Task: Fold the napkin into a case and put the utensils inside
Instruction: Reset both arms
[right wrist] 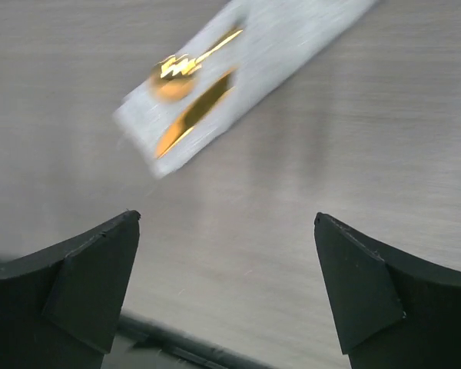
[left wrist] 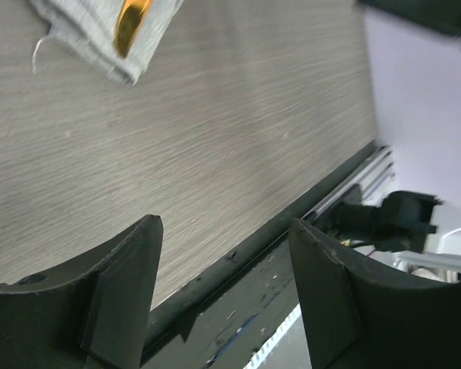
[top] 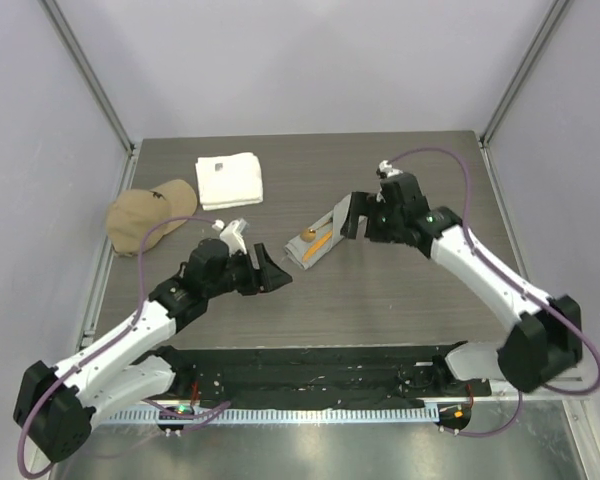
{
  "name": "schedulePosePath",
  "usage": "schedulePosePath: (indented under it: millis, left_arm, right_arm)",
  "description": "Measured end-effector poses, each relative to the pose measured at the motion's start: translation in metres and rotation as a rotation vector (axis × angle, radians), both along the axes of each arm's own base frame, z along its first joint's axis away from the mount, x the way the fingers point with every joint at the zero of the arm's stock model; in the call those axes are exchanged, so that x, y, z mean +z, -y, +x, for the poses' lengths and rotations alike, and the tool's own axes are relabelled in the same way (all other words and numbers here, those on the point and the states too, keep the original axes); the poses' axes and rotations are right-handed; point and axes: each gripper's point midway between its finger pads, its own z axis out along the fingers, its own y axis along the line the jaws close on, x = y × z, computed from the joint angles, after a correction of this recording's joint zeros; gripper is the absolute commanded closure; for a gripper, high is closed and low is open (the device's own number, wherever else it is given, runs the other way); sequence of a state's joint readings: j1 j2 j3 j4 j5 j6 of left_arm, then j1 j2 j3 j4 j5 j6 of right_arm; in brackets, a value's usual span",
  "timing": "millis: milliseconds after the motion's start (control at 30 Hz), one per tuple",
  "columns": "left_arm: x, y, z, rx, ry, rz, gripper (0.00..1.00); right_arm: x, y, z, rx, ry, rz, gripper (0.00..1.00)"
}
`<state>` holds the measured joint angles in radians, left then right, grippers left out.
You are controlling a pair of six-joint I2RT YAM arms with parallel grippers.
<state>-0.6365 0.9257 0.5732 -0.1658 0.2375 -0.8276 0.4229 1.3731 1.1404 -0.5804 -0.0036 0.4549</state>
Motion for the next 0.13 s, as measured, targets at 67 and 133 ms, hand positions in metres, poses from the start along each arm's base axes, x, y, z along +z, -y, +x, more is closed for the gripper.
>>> schedulePosePath:
  millis: [67,133]
  left_arm:
    - [0.014,0.000,0.000,0.003,0.042,-0.042,0.22]
    - [0.028,0.002,0.000,0.004,0.083,-0.081,0.10]
  right_arm:
    - [0.005,-0.017,-0.023,0.059,0.035,0.097,0.00]
    - [0.003,-0.017,-0.035,0.062,0.056,0.172,0.00]
